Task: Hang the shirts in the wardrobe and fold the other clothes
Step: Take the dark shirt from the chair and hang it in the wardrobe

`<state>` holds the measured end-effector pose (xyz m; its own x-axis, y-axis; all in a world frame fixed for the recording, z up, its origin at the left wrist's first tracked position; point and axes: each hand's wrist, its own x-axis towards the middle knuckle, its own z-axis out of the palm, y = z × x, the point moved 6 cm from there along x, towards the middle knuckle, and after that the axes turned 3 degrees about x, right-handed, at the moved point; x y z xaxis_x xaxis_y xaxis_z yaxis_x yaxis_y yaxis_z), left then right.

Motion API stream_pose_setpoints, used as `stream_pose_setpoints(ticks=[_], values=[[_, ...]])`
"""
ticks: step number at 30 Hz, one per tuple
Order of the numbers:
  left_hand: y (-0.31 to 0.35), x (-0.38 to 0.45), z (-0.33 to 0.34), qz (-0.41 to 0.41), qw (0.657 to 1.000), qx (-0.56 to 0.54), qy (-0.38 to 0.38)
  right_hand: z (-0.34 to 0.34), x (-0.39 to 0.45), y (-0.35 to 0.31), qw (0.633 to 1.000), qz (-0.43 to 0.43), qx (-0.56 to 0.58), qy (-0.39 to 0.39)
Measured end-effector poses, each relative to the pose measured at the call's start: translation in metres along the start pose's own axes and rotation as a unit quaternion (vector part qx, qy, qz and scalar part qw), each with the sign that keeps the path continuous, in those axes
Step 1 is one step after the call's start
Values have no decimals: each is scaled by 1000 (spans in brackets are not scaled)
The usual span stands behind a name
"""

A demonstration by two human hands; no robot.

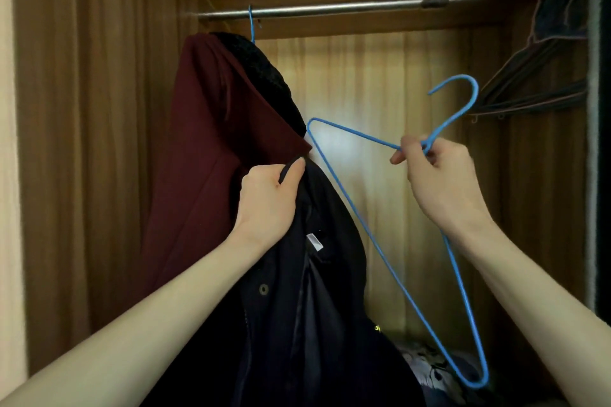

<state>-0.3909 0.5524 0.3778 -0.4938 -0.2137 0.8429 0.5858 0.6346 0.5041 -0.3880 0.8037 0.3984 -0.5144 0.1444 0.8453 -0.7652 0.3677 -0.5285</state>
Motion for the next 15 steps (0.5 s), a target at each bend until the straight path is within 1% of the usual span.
stream_pose_setpoints(ticks=[4, 6, 8, 12, 15], values=[[-1, -12, -12, -7, 1000, -4, -16, -16, -36, -16, 996, -48, 52, -59], [0, -16, -20, -14, 999, -12, -33, -29, -52, -28, 993, -70, 63, -74], [-1, -19, -30, -32, 998, -18, -56, -44, -64, -38, 991, -71, 77, -82], [-1, -28, -45, -59, 991, -34, -113, -68, -91, -58, 984, -28, 143, -106], [4, -36, -62, -57, 988, -34, -139, -70, -120, -72, 974, 39, 175, -138]])
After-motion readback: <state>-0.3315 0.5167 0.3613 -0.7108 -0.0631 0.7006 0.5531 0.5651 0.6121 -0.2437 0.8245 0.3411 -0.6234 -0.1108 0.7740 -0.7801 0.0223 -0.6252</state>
